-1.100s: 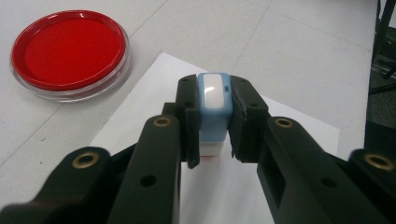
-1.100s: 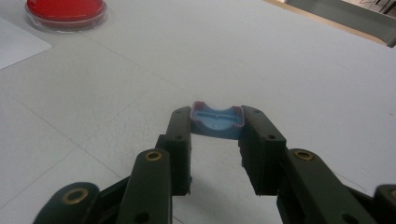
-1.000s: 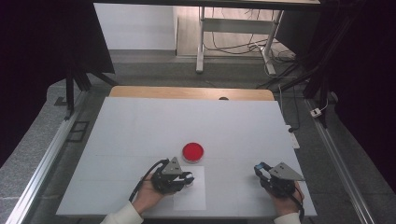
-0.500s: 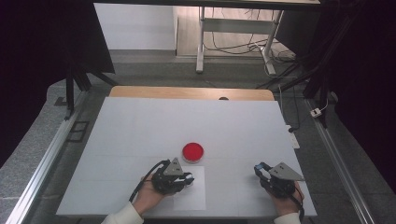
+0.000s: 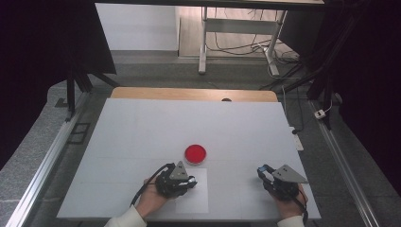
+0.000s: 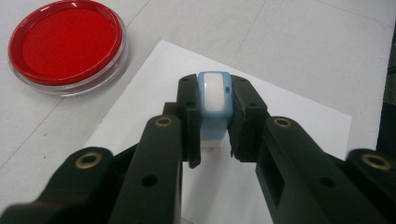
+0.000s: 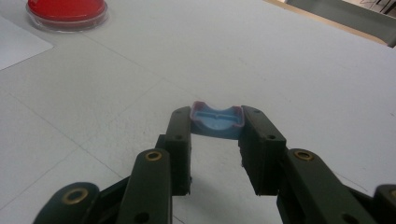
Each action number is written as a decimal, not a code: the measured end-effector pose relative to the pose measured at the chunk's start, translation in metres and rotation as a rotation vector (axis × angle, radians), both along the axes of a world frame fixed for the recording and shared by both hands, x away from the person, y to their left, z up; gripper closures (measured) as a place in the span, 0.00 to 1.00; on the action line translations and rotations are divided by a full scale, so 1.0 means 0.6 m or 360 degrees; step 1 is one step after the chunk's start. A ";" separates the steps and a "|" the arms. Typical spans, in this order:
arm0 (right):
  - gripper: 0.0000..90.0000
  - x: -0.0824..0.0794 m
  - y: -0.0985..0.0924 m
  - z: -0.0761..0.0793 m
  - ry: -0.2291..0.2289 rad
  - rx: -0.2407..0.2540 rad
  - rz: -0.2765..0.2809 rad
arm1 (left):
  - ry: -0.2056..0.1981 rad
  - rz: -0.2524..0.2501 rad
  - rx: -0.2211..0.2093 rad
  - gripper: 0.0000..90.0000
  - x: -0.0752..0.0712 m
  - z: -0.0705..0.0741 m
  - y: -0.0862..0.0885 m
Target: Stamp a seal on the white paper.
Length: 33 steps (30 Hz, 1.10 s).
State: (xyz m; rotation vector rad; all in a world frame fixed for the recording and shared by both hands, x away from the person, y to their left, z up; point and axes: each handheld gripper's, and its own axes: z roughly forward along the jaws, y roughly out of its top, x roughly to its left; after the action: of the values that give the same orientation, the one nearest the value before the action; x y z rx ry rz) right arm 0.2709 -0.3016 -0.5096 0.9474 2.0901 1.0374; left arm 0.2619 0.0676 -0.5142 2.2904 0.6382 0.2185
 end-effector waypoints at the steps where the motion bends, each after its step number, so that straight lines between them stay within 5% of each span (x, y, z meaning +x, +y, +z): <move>1: 0.72 0.000 0.000 0.000 0.0001 -0.0004 -0.0002 | 0.0003 0.0003 0.0001 0.85 0.000 0.000 0.000; 33: 0.72 -0.002 0.004 0.000 0.0002 -0.0003 -0.0004 | 0.0032 -0.0017 0.0051 0.85 0.005 0.003 -0.003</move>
State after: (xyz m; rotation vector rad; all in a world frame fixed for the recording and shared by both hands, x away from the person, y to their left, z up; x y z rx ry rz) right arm 0.2695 -0.2994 -0.5093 0.9494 2.0899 1.0334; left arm 0.2651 0.0658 -0.5123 2.3287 0.6365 0.2024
